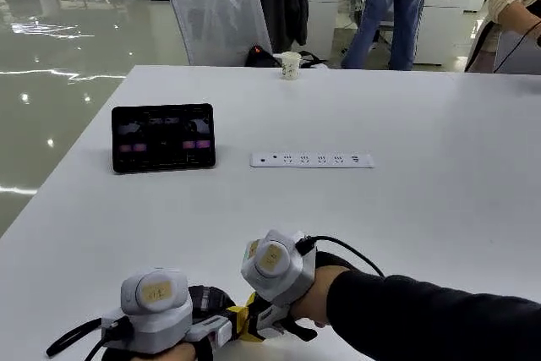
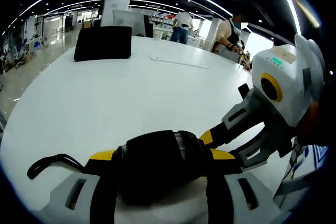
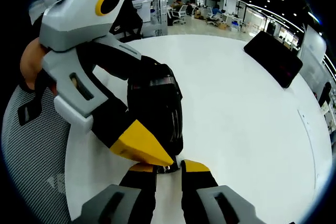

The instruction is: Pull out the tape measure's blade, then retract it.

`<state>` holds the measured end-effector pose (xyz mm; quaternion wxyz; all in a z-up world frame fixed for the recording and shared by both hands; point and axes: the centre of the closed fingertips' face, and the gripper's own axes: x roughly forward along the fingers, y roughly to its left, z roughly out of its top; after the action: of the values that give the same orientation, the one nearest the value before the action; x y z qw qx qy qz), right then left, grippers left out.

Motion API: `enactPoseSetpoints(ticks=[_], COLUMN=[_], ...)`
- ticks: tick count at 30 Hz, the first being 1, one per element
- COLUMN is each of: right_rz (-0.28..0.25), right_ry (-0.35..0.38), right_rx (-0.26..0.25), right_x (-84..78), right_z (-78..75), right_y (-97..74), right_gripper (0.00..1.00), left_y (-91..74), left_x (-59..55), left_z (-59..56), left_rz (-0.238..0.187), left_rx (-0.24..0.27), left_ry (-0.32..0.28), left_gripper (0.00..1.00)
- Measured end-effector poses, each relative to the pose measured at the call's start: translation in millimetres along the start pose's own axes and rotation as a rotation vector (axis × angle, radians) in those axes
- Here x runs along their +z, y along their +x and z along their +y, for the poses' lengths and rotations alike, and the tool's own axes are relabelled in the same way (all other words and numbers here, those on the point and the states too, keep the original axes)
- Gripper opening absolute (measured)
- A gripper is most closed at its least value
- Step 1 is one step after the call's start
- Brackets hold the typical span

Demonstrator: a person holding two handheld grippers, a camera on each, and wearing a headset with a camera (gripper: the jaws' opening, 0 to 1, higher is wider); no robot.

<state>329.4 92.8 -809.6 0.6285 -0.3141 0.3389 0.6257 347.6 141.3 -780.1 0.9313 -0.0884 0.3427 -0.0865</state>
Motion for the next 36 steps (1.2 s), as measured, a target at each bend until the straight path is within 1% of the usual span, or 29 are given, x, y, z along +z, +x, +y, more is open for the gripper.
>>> enactPoseSetpoints(ticks=[1, 2, 3, 4, 6, 8, 10, 12, 13, 14, 16, 17, 18, 19, 21, 23, 24, 25, 27, 28, 29, 30, 31, 33, 34, 35, 36], right_rz=[-0.003, -0.002, -0.002, -0.004, -0.025, -0.035, -0.048, -0.072, -0.078, -0.087, -0.105, -0.111, -0.117, -0.123, -0.130, -0.135, -0.141, -0.144, -0.154, -0.161, -0.170, -0.177, -0.189, -0.198, -0.204, -0.206, -0.207], right_ry=[0.010, 0.013, 0.016, 0.027, 0.052, 0.068, 0.084, 0.094, 0.101, 0.106, 0.123, 0.129, 0.138, 0.148, 0.157, 0.170, 0.179, 0.186, 0.202, 0.210, 0.219, 0.224, 0.228, 0.239, 0.248, 0.249, 0.248], right_rx=[-0.013, -0.023, -0.035, -0.042, -0.054, -0.064, -0.083, -0.094, -0.097, -0.107, -0.123, -0.128, -0.136, -0.144, -0.157, -0.166, -0.174, -0.178, -0.187, -0.191, -0.195, -0.198, -0.202, -0.204, -0.210, -0.217, -0.225], right_x=[-1.6, -3.2, -5.1, -8.0, -10.9, -13.8, -16.5, -16.5, -16.9, -18.0, -20.8, -22.1, -24.0, -26.7, -32.8, -37.7, -40.9, -43.1, -48.2, -49.9, -52.6, -54.2, -56.8, -62.0, -65.4, -68.2, -71.9], right_z=[-0.5, -1.7, -3.2, -3.0, -3.3, -4.0, -5.8, -5.8, -5.4, -6.1, -6.6, -6.7, -7.0, -7.2, -7.7, -7.9, -7.7, -7.4, -6.4, -5.8, -4.8, -3.7, -2.1, -0.3, 1.2, 1.9, 2.3], right_y=[-1.5, -2.6, -4.0, -7.0, -13.2, -18.6, -25.8, -34.2, -38.0, -43.2, -53.1, -56.6, -60.6, -65.3, -72.9, -78.3, -82.4, -85.0, -91.3, -94.3, -98.2, -101.0, -105.0, -109.5, -113.3, -115.9, -118.6], right_gripper=[0.16, 0.17, 0.18, 0.18, 0.19, 0.19, 0.21, 0.22, 0.22, 0.22, 0.23, 0.23, 0.23, 0.23, 0.24, 0.24, 0.24, 0.25, 0.26, 0.26, 0.27, 0.27, 0.28, 0.29, 0.31, 0.33, 0.34], left_y=[0.0, 0.2, -0.5, -1.9, -3.9, -5.3, -7.4, -9.5, -10.9, -12.3, -14.3, -15.4, -16.7, -19.5, -24.2, -28.2, -30.8, -32.5, -37.3, -38.7, -41.7, -44.0, -46.1, -50.6, -54.0, -56.8, -59.9], left_x=[0.9, 2.9, 5.9, 8.3, 10.4, 12.5, 13.8, 14.3, 14.4, 14.4, 11.7, 11.6, 12.4, 10.9, 9.3, 7.0, 7.6, 8.0, 7.5, 8.3, 8.0, 7.1, 8.5, 7.9, 9.1, 8.6, 6.6], left_z=[0.0, -0.2, 1.0, 1.7, 2.7, 5.1, 7.3, 10.7, 10.5, 8.7, 6.9, 6.7, 4.4, 4.4, -0.9, -3.5, -5.1, -3.9, -3.3, -0.9, 3.1, 5.0, 8.2, 10.8, 12.3, 12.7, 13.3], left_rz=[0.002, -0.005, -0.017, -0.027, -0.026, -0.029, -0.028, -0.027, -0.024, -0.021, 0.000, 0.003, 0.000, 0.008, 0.020, 0.039, 0.036, 0.035, 0.041, 0.035, 0.037, 0.043, 0.031, 0.032, 0.022, 0.024, 0.039], left_rx=[-0.010, -0.018, -0.012, -0.006, -0.021, -0.027, -0.039, -0.050, -0.063, -0.088, -0.133, -0.142, -0.167, -0.183, -0.241, -0.277, -0.300, -0.303, -0.331, -0.326, -0.317, -0.315, -0.312, -0.319, -0.329, -0.333, -0.342], left_ry=[0.008, 0.041, 0.081, 0.091, 0.066, 0.061, 0.056, 0.052, 0.050, 0.042, 0.032, 0.035, 0.049, 0.067, 0.089, 0.105, 0.113, 0.123, 0.149, 0.166, 0.208, 0.224, 0.249, 0.261, 0.269, 0.272, 0.275], left_gripper=[0.64, 0.64, 0.65, 0.67, 0.68, 0.69, 0.74, 0.79, 0.81, 0.84, 0.92, 0.97, 0.99, 0.99, 0.99, 0.99, 0.99, 0.99, 0.99, 0.99, 0.99, 0.99, 0.99, 0.99, 0.99, 0.99, 0.99])
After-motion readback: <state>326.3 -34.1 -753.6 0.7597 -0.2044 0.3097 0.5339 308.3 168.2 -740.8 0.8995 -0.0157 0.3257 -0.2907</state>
